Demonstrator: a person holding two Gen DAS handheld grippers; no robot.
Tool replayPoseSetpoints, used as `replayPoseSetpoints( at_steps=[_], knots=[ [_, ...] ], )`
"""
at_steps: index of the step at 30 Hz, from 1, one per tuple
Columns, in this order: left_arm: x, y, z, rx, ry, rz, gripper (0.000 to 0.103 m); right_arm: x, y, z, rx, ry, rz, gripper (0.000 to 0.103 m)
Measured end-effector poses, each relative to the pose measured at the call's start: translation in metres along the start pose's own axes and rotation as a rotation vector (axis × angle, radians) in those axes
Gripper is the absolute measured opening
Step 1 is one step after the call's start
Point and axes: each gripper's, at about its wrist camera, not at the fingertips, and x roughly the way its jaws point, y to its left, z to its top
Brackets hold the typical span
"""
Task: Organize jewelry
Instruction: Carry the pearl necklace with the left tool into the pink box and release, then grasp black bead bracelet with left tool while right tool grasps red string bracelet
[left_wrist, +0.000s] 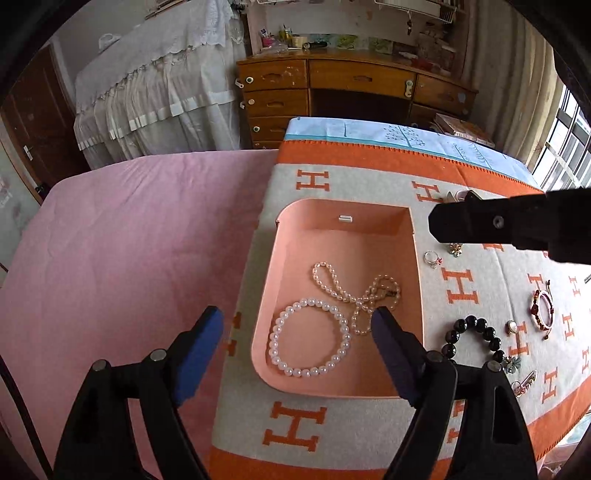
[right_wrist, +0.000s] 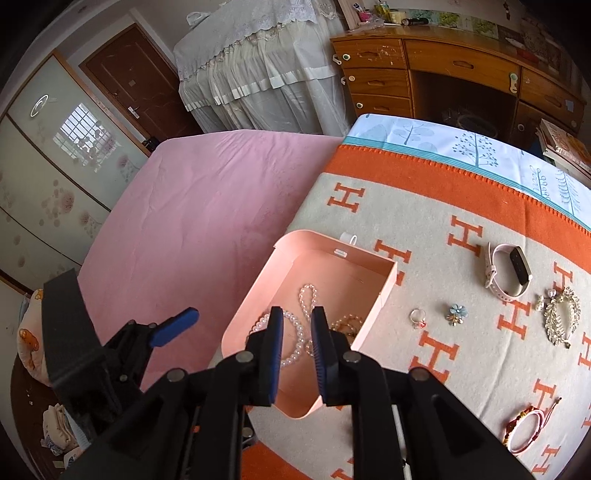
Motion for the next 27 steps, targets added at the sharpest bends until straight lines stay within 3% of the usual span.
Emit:
replayPoseSetpoints(
  at_steps=[5,9,18,27],
  knots=[
    [-0.008,-0.012,-0.003,0.037,-0.020,-0.028,0.081,-0.009,-0.008,-0.015,-0.015,-0.011,-0.028,0.016],
    [-0.016,-0.022,-0.004,0.048,-0.023,-0.073,0.081,-0.025,-0.017,-0.027,-0.022,-0.037,-0.061,0.036],
    [-0.046,-0.052,0.001,0.099,-0.078,-0.143,0.081,-0.081,-0.044,-0.059,-0.025,-0.121,-0.170,0.036],
    [-0.066,-0.077,0.011,0.139,-0.122,-0.174,0.081,-0.155,-0.075,-0.074,0.025,-0.262,-0.278,0.036]
  ],
)
